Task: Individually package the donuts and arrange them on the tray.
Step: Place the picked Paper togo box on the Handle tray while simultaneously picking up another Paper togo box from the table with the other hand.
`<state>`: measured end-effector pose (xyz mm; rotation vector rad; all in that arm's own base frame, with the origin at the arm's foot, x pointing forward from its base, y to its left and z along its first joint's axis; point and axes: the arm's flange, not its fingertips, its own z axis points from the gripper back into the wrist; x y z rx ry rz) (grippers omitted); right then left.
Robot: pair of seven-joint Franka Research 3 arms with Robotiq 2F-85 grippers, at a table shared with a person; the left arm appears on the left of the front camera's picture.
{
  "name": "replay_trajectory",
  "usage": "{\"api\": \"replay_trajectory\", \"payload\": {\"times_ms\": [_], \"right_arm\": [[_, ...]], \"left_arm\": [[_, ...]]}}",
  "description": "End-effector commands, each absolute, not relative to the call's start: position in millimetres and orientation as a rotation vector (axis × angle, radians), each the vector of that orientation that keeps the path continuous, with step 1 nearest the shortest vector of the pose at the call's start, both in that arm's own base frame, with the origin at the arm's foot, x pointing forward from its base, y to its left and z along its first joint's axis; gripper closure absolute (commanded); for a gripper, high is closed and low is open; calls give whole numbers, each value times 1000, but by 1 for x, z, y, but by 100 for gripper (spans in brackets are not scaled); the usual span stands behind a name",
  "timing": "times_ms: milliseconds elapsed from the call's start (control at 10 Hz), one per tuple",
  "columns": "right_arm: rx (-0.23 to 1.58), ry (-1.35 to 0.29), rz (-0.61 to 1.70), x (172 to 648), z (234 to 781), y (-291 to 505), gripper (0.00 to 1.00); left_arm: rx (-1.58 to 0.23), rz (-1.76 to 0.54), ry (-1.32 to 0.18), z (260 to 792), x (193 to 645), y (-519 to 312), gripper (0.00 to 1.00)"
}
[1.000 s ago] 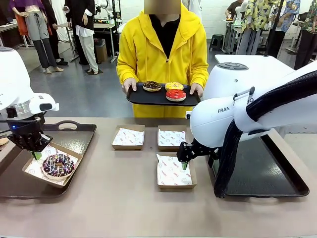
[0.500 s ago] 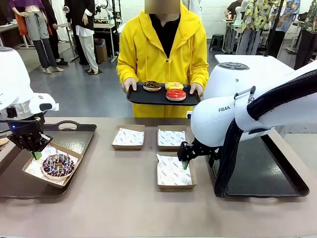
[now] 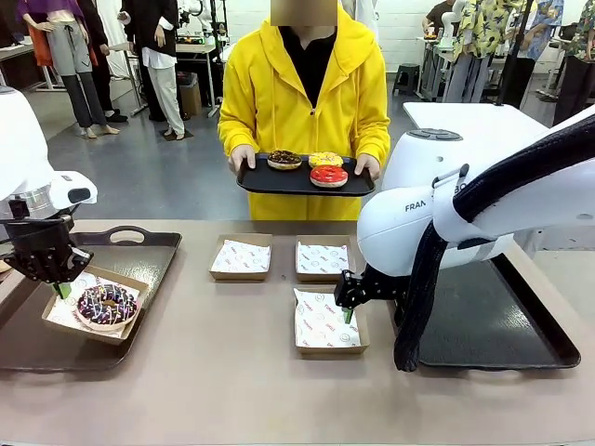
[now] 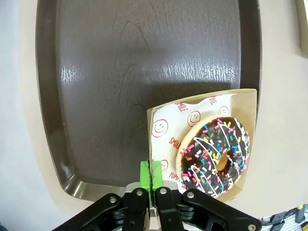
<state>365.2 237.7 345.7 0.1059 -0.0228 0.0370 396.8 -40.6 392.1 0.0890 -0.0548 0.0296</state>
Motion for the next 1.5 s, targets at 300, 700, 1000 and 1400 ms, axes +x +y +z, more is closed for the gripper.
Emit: {"api": "replay_trajectory", "payload": {"times_ms": [300, 700, 1000, 1400], "right_arm": [[120, -8, -6, 370, 330, 252, 0], [101, -33, -37, 374, 321, 256, 0], [71, -66, -33, 376, 323, 263, 0], [52, -63, -36, 381, 321, 268, 0]], "left_arm": [[98, 65, -4, 380, 395, -42, 99], [90, 72, 10, 374, 397, -42, 99], [98, 66, 16, 370, 398, -43, 99], [99, 62, 29, 365, 401, -44, 99]]}}
